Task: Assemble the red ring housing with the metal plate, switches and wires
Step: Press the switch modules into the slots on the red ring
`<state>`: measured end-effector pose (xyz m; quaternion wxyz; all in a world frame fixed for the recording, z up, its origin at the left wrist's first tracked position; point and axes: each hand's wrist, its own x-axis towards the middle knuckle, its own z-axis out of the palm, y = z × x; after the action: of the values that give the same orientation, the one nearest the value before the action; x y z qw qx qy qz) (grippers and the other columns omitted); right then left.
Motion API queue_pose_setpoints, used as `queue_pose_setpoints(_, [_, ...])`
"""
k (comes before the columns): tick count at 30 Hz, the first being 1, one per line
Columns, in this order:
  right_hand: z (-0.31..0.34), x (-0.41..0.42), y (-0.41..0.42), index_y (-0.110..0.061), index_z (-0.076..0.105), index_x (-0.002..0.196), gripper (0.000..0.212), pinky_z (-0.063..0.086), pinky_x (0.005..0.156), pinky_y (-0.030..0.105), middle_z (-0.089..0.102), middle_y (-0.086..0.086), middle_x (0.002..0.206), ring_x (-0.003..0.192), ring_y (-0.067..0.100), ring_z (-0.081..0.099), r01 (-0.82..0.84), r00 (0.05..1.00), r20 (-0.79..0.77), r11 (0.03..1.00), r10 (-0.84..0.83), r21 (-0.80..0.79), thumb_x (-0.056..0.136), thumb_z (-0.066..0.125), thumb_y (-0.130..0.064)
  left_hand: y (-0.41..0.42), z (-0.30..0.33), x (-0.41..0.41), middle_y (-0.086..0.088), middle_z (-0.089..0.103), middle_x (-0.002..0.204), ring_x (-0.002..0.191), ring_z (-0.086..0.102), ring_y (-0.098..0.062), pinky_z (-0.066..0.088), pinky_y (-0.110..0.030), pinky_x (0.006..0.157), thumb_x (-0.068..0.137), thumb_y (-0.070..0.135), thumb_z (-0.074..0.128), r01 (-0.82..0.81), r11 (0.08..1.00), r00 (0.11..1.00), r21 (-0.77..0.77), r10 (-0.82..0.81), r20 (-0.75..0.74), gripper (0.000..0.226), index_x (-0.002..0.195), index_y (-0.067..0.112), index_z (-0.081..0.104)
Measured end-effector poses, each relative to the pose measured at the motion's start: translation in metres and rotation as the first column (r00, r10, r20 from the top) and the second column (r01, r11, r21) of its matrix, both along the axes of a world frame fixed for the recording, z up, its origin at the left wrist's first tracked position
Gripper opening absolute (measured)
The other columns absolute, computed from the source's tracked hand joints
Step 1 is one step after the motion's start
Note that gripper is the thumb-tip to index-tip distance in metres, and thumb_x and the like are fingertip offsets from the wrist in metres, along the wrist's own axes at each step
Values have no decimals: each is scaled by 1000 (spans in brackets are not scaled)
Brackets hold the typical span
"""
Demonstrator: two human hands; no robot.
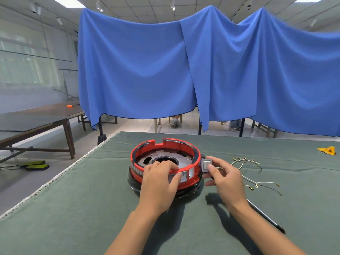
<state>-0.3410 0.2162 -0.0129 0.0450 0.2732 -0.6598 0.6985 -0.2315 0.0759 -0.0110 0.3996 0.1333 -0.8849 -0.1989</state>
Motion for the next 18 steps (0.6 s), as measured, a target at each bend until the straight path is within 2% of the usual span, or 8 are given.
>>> queue_pose_setpoints(3, [1, -2, -1, -16, 69, 98, 20, 56, 51, 27, 74, 3, 84, 66, 21, 71, -31, 998, 58, 999, 33, -30, 91, 58, -2, 0, 0, 0, 22, 51, 91, 85, 28, 2, 20, -14, 78, 87, 35, 60, -9, 1000, 1000, -1, 9, -12, 11, 97, 31, 62])
queue_pose_setpoints(6, [3, -4, -1, -8, 70, 98, 14, 57, 51, 28, 75, 8, 80, 68, 26, 72, -72, 984, 159, 994, 85, -83, 90, 60, -2, 0, -1, -1, 21, 52, 91, 88, 33, 0, 20, -15, 79, 88, 35, 60, -11, 1000, 1000, 1, 11, -9, 11, 97, 31, 62])
queue_pose_setpoints(9, [5, -6, 0, -8, 71, 94, 14, 57, 52, 28, 75, 9, 78, 69, 28, 73, -94, 966, 229, 988, 120, -121, 89, 59, -2, 0, 0, -1, 20, 54, 94, 95, 39, -5, 23, -16, 81, 88, 36, 59, -22, 1000, 1000, 21, 21, 3, 12, 99, 31, 62])
queue_pose_setpoints(18, [7, -6, 3, -12, 71, 91, 9, 52, 46, 24, 75, 2, 75, 67, 19, 72, -73, 963, 253, 995, 89, -74, 84, 68, -7, 3, 1, 0, 18, 56, 98, 99, 41, -7, 24, -17, 83, 88, 36, 58, -30, 999, 1000, 22, 30, 2, 16, 102, 29, 62])
